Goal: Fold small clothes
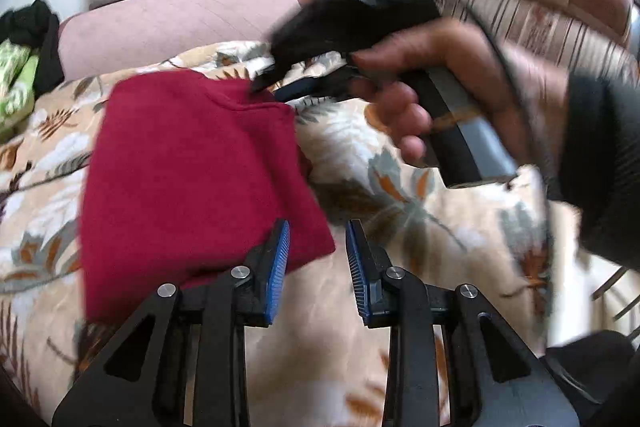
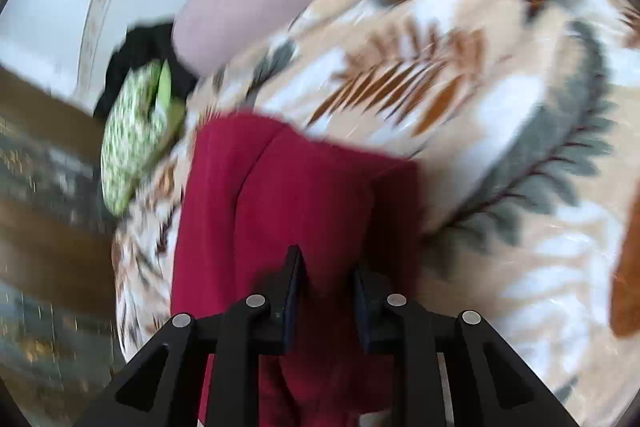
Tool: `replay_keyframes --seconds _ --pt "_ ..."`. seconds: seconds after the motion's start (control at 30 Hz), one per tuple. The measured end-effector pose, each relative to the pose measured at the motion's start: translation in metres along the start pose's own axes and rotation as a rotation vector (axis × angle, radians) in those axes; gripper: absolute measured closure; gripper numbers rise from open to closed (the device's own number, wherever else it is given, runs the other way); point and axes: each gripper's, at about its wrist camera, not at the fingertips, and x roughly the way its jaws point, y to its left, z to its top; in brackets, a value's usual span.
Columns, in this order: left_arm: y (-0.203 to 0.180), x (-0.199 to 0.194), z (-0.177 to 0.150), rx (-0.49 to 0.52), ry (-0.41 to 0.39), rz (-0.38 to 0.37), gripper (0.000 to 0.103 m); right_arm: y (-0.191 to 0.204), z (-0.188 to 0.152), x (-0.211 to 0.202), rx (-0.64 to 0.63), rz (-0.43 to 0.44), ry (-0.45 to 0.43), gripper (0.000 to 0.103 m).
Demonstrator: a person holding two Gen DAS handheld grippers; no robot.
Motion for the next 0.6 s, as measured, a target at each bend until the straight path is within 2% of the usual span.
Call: replay_keyframes --seconds 0.07,0.17,0.23,0.27,0.3,0.33,0.37,0.4,0.43,0.47,0.53,0.6 --pt "0.018 -0.024 0.002 -0.037 -0.04 0.041 0.076 0.014 -0.005 -0.026 -0.076 -0.03 -0.088 0.08" --pt "0.059 -0.043 0.007 -0.126 -0.073 0.146 0.076 0.064 -0.029 -0.063 -0.349 0.007 -0.185 0.08" --pt "0.083 -0.039 0.007 -0.181 -0.053 0.196 0.076 0.093 -0.052 -0.07 -0.502 0.049 -0.176 0.08" --pt "0.098 -0.032 0.004 -0.238 -0.019 0.191 0.076 0.104 -0.064 -0.067 -0.568 0.033 -0.156 0.08" --pt "0.104 -0.023 0.003 -0.272 0.015 0.163 0.076 0.117 -0.081 -0.056 -0.662 -0.017 -0.115 0.08" --pt "0.107 -0.013 -0.001 -0.296 0.056 0.126 0.076 0.122 -0.091 -0.047 -0.713 -0.045 -0.085 0.08" --pt "0.107 0.0 -0.006 -0.303 0.1 0.114 0.076 0.121 -0.1 -0.033 -0.754 -0.114 -0.06 0.08" --pt "0.109 0.008 -0.009 -0.302 0.124 0.11 0.076 0.114 -0.102 -0.023 -0.753 -0.166 -0.037 0.08" --pt "0.107 0.012 -0.012 -0.301 0.13 0.1 0.076 0.093 -0.102 -0.003 -0.708 -0.253 0.02 0.081" --pt "0.104 0.012 -0.011 -0.285 0.124 0.114 0.076 0.068 -0.101 0.004 -0.62 -0.245 0.044 0.082" --pt "0.099 0.008 -0.007 -0.257 0.147 0.12 0.076 0.042 -0.093 -0.002 -0.424 -0.122 -0.012 0.085" --pt "0.101 0.002 0.0 -0.249 0.151 0.098 0.076 0.047 -0.093 -0.009 -0.414 -0.132 -0.012 0.086"
